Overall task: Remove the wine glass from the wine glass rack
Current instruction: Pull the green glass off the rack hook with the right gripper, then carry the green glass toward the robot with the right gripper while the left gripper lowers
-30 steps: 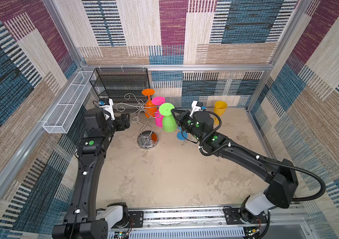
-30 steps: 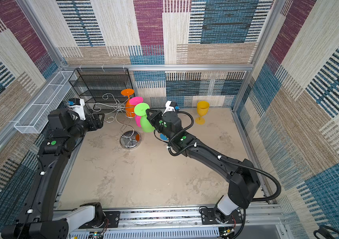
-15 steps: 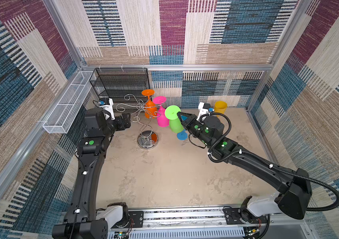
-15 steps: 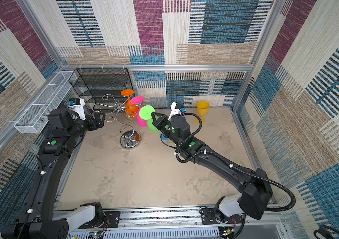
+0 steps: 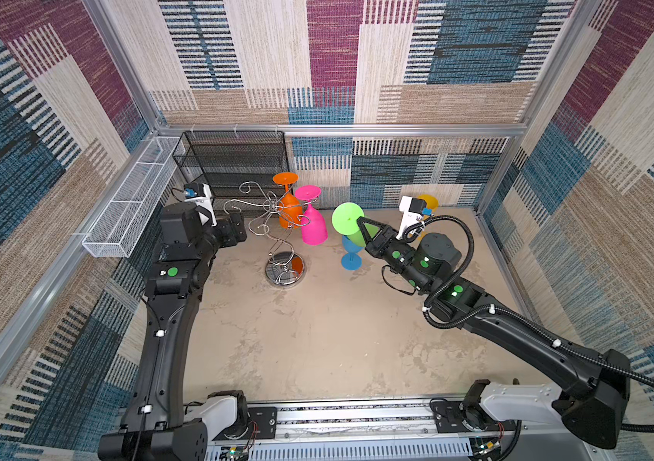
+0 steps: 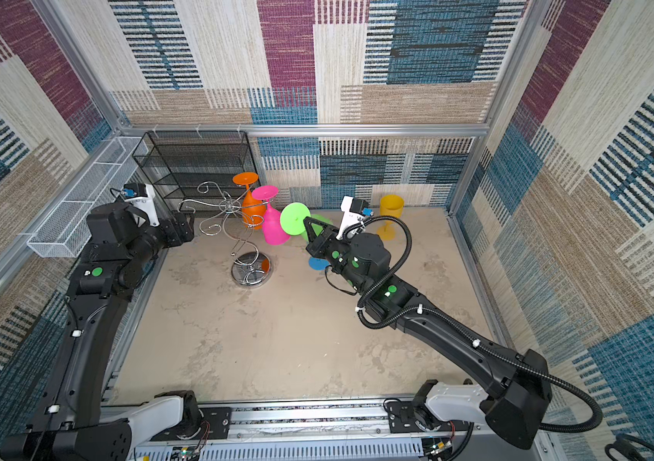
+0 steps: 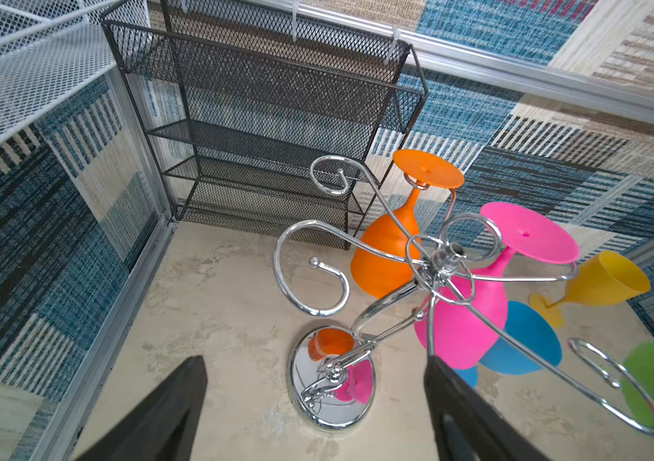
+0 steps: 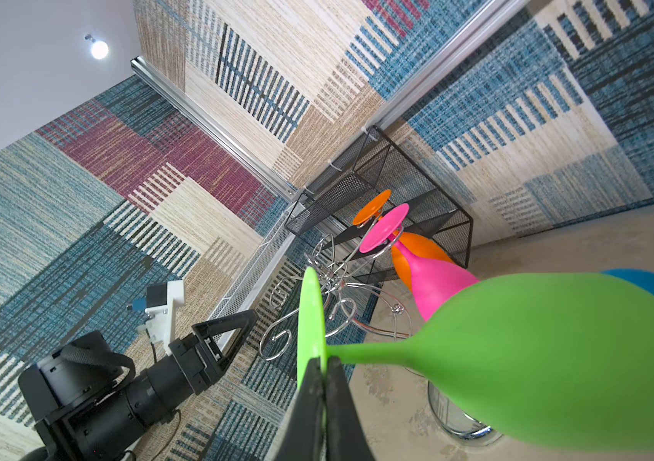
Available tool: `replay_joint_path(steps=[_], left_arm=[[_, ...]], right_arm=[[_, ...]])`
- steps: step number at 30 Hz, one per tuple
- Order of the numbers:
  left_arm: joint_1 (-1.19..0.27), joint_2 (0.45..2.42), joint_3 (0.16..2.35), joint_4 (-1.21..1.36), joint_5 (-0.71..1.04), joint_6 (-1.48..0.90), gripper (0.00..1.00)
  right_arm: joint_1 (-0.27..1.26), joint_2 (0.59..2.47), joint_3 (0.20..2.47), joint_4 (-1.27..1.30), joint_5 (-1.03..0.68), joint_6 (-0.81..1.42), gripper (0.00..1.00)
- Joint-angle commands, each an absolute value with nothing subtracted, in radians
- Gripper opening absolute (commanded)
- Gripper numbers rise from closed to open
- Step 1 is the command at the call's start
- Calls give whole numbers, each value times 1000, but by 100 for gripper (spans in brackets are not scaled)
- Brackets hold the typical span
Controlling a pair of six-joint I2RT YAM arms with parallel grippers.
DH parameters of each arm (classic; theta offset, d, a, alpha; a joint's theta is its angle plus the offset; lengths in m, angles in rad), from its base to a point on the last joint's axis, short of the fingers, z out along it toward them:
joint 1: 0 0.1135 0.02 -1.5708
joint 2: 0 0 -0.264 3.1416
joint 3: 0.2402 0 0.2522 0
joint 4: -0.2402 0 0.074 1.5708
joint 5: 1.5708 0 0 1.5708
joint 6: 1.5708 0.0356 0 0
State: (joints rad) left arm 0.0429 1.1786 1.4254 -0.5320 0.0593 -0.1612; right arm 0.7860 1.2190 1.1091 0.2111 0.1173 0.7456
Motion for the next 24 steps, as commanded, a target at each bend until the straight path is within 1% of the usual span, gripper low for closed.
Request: replay_joint_path(steps=[1,11,17,19,24], left_arm=[[41,1188,1459,-568,53,-170,88],[14,1227,1559,-715,37,-181,89],[-46,1227,1593,-770,21,-194,89],[-69,1223,1603,-795,25,-199,88],[-131,1188,1603,-817,29,-211,87]], right_arm=[[787,1189,1088,212,153,603,0],[787,1147,1062,185,151,347,0],[790,1123,1045,175,131,222,0],[795,1115,1033,176,97,172,0],[814,1108,1018,150,71,91,0]])
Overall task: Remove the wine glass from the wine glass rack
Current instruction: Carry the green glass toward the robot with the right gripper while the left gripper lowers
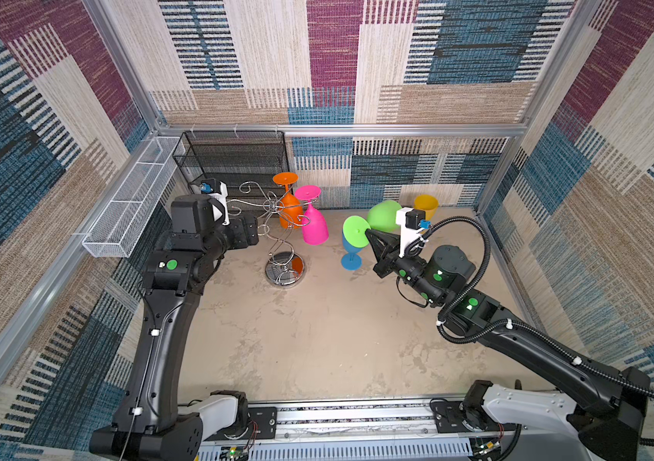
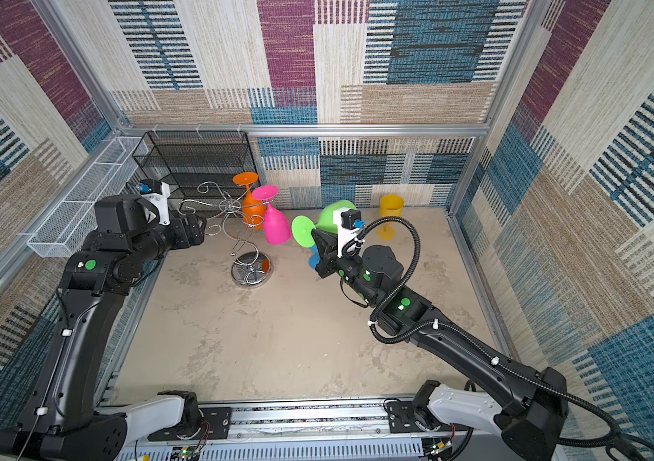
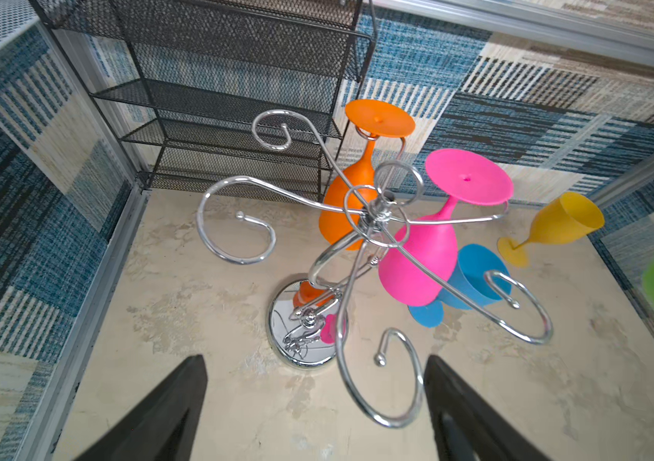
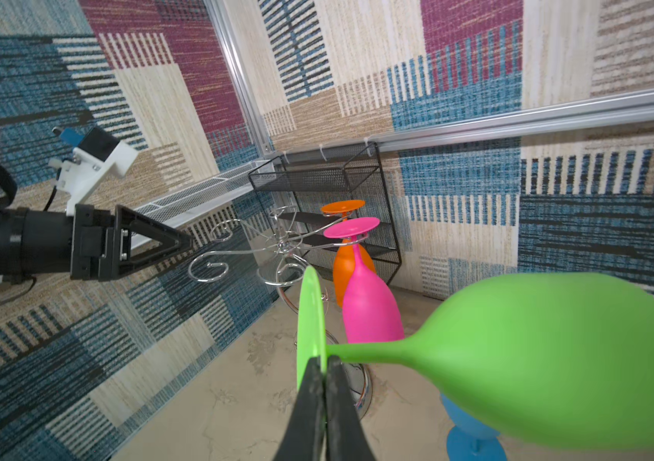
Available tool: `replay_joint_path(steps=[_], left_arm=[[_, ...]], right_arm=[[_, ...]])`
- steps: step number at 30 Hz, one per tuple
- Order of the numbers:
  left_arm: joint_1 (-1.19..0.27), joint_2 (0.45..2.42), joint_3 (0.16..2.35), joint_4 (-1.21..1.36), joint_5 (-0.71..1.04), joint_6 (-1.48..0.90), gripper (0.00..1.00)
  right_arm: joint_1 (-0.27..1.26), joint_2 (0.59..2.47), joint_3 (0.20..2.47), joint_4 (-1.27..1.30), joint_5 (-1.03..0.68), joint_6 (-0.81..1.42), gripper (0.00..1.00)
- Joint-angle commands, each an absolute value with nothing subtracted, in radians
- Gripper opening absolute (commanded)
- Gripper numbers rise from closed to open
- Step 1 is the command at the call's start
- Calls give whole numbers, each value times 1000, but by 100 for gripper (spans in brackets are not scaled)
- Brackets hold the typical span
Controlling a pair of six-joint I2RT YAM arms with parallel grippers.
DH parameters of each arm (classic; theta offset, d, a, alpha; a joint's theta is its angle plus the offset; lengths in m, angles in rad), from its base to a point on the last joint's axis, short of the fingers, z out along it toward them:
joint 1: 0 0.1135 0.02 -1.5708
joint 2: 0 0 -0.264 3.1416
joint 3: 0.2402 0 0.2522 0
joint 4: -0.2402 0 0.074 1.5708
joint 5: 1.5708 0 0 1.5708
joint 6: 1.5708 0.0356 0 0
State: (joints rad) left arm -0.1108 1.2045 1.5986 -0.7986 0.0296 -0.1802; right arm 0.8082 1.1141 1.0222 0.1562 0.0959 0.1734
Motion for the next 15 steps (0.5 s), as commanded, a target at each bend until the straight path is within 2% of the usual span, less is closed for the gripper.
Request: replay_joint_path(steps=[1,9,15], left_arm=[[-153,1181,1600,-818,31,-212,87],[-320,1157,1572,-871,-80,-174,85],[-369,1160,1515,-894,-242,-152,84]], right_arm=[[819,1108,1012,147,73,81,0],[826,1073,973,159,68,61,0],[827,1049,957,169,69,70,0]])
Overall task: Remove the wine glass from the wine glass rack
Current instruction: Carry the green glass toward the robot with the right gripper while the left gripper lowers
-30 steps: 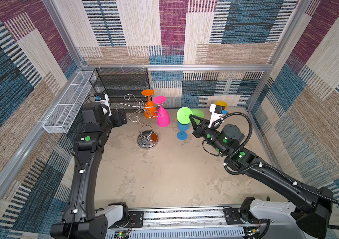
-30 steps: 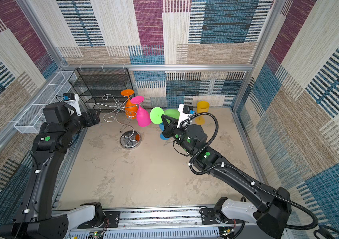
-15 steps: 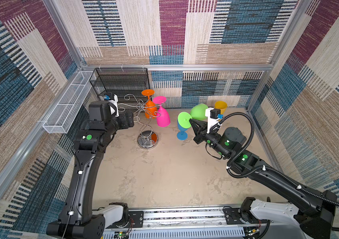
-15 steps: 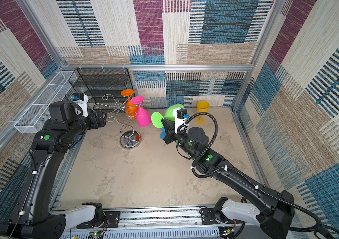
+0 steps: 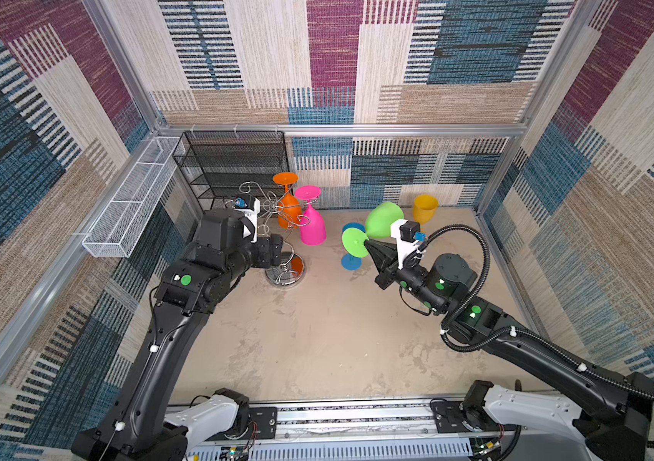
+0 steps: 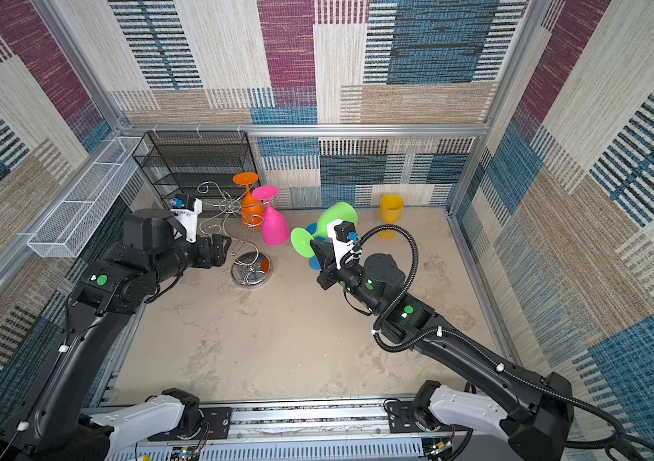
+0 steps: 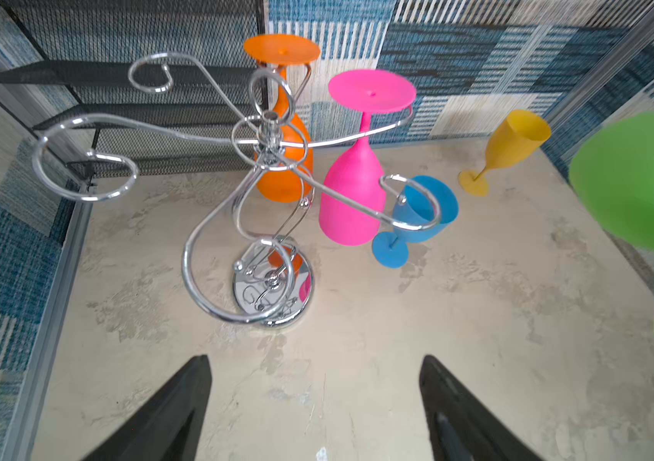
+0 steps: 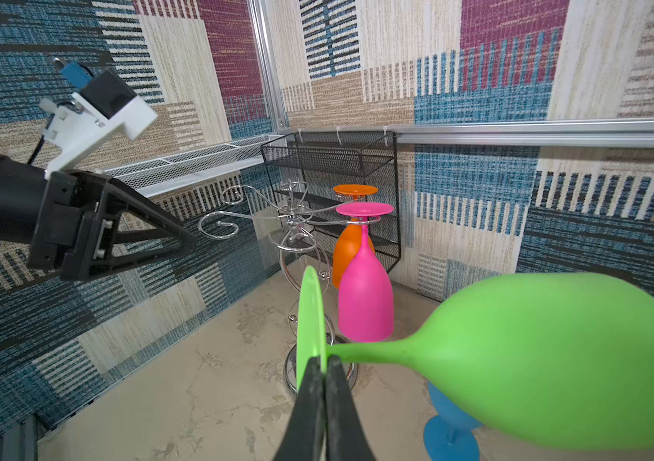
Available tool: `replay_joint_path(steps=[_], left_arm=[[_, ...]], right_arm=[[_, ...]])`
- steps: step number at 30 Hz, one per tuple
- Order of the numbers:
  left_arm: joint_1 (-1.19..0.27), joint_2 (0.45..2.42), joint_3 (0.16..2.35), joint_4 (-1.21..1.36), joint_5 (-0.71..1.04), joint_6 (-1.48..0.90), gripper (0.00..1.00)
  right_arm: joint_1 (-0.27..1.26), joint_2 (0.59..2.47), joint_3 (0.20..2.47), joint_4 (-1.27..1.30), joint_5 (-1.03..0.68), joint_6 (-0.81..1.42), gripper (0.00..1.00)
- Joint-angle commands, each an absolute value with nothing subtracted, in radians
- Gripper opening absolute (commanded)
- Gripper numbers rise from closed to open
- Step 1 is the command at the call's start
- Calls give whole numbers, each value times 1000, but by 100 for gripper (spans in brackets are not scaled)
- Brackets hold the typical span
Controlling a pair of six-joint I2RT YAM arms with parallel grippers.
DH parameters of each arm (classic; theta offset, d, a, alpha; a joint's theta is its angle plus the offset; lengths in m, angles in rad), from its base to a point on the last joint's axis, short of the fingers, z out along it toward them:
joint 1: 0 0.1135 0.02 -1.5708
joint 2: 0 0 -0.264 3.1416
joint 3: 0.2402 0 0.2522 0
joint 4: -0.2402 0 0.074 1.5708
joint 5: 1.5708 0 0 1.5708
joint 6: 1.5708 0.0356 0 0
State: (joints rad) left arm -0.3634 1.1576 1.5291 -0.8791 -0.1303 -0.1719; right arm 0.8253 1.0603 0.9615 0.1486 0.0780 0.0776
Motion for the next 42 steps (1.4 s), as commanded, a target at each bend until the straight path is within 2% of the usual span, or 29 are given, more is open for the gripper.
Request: replay_joint_path(steps=[1,6,14,30,42], left_arm=[[-370,1165,1511,-895,-268,-151,84],[-370,1210,1555,-924,-418,-115,83],[-356,1278,1615,-911,-504,-48,83],[-239,1319,1623,-879,-429,-38,83],[-104,1366,1625,-846,-276,-93,83]], right_arm=[[827,1046,956,170,69,73,0],[827,1031,954,167,64,87,0],[827,1005,939,163,64,101,0],[827,1001,941,146,77,68,0],[828,1036,954,135,69,49,0]])
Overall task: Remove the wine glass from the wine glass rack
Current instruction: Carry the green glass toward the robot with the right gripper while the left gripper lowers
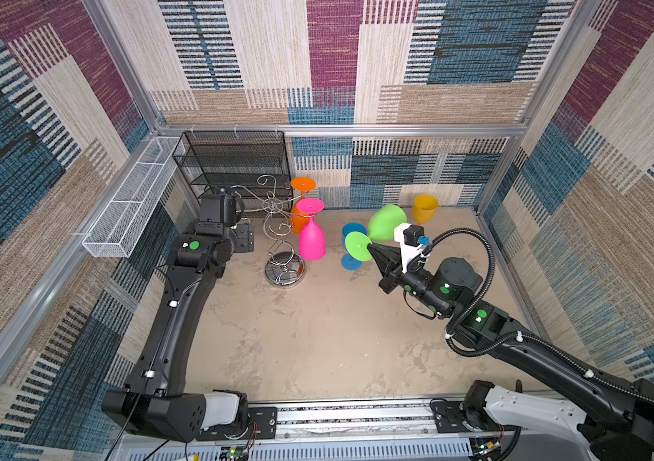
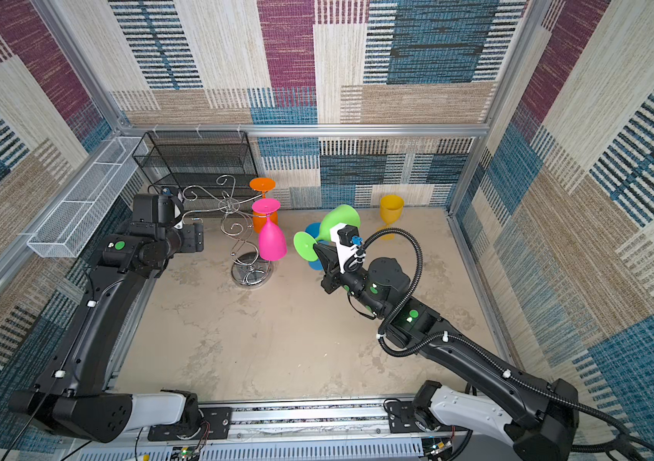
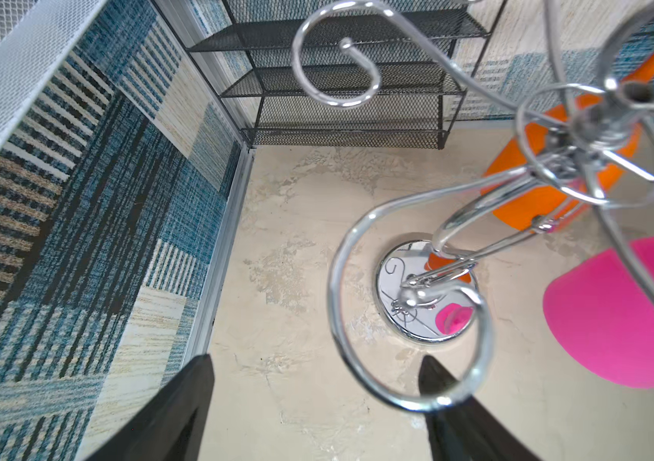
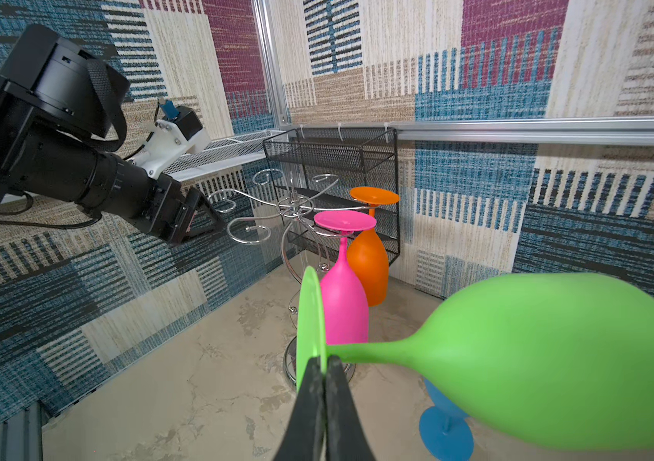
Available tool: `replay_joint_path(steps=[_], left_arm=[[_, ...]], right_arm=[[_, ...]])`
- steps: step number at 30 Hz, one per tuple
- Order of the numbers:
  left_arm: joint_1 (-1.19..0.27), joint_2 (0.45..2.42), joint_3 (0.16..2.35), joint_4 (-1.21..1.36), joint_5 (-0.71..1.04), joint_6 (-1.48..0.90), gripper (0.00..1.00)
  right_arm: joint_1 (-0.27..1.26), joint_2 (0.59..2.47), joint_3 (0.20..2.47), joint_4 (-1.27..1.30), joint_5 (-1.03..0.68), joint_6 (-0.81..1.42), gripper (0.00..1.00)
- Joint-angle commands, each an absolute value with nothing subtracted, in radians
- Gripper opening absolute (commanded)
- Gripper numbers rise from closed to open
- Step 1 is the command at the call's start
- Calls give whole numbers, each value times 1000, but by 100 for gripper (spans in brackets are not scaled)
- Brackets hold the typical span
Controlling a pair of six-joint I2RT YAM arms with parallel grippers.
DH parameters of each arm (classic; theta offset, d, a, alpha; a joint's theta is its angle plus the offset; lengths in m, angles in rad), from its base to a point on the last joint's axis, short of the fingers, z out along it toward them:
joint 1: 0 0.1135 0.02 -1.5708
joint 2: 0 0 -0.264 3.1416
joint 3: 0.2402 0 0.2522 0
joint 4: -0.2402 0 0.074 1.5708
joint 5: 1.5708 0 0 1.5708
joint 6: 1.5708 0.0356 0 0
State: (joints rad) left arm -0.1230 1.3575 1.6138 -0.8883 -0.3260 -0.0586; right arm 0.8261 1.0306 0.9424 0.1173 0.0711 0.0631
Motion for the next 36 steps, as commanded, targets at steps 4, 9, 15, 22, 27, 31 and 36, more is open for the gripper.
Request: replay_joint_path(steps=[4,9,15,22,27,31,36], left_arm=[[-66,1397,1637,-835,-216,-127,83],[-45,1420,1661,-828,-168,-156,84],[-38,1391,1644,-836,-108,-202,84],[-37,1276,1458,-822,57,-321,84],[-35,1179,1302,-812,144,-395,83],[-35,1087,1201,-794,222,-480,82],[-35,1005,1103,-756,338,-600,77]], right_arm=[[832,1046,963,129,66,39,0],[840,1051,971,118,66,27,0],[863,1070,973,109,82,-4,0],[934,1123,984,114,153,-103,0],[999,1161,991,107,207,-179,0],[1057,1165,966,106,260,-236,0],[1163,1175,905,112,358,-333,0]])
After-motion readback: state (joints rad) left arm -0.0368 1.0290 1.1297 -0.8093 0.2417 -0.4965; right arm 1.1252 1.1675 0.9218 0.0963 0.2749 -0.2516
